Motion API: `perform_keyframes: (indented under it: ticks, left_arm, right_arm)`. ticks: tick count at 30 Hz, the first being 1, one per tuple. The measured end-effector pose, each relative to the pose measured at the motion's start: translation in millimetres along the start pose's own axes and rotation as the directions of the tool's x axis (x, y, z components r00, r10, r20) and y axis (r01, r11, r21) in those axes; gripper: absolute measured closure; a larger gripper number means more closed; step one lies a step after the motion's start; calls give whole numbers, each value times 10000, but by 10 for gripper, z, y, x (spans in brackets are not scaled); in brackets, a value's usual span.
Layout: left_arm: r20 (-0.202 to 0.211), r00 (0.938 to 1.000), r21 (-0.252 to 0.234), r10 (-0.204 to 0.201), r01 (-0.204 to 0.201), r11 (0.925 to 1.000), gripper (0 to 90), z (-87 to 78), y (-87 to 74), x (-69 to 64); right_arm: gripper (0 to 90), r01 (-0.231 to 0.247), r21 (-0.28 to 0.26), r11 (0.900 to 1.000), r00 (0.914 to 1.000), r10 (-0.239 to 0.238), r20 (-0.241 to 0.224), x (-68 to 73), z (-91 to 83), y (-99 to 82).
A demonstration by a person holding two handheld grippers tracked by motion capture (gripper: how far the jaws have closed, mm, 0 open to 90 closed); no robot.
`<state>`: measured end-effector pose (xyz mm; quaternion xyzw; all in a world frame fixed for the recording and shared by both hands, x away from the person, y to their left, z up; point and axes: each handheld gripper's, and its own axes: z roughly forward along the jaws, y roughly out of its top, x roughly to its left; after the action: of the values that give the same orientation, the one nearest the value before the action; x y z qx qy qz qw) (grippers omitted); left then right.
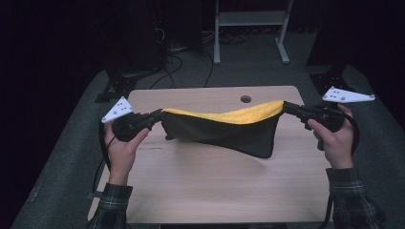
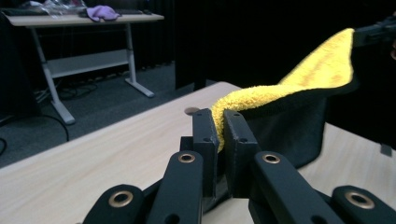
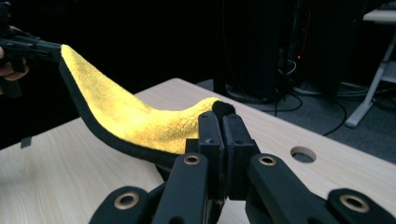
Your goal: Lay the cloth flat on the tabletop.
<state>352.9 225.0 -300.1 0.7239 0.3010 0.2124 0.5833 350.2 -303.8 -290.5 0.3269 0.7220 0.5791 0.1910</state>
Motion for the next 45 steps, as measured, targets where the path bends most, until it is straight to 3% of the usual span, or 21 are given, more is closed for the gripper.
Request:
perform_keyframes:
  ticks: [5, 9, 12, 15, 19, 22, 25, 27, 31, 35, 45]
  left_arm:
    - [-293, 9995, 114, -106, 109, 9999, 850, 196, 89, 150]
    - [-595, 9977, 183, -321, 333, 9993, 850, 430, 184, 356]
    - [-867, 9957, -147, -315, 304, 9994, 850, 527, 331, 473]
    - [-1082, 9941, -590, -73, 9, 9983, 850, 528, 511, 499]
    - [-841, 9961, -875, 286, -360, 9955, 850, 442, 557, 426]
    - [-385, 9983, -334, 430, -443, 9985, 850, 426, 322, 314]
    - [-79, 9992, 377, 403, -400, 9985, 849, 428, 19, 219]
    - [130, 9996, 658, 265, -273, 9975, 850, 397, -174, 164]
    - [377, 9992, 1260, 128, -174, 9919, 849, 303, -442, 56]
    - [648, 9979, 1494, -76, -22, 9888, 849, 203, -642, -34]
    - [1095, 9935, 2368, -307, 39, 9716, 849, -21, -1012, -213]
  right_arm:
    - [869, -13, 15, 10000, 9998, 13, 215, -75, 80, 76]
    - [869, -360, 91, 9993, 9981, 355, 501, -275, 303, 148]
    - [869, -466, -203, 9987, 9968, 478, 637, -413, 423, 248]
    - [870, -333, -795, 9963, 9963, 393, 758, -470, 460, 409]
    - [869, -124, -753, 9971, 9966, 185, 807, -425, 408, 432]
    - [869, -231, -337, 9992, 9970, 255, 736, -399, 369, 213]
    - [869, -531, 422, 9977, 9970, 505, 589, -389, 367, -181]
    - [869, -877, 844, 9926, 9957, 847, 386, -379, 357, -418]
    - [868, -1032, 1621, 9814, 9947, 1014, 191, -310, 322, -729]
    - [868, -956, 2111, 9728, 9952, 980, -11, -205, 269, -909]
    - [868, -906, 2809, 9555, 9929, 1085, -487, 24, 118, -1225]
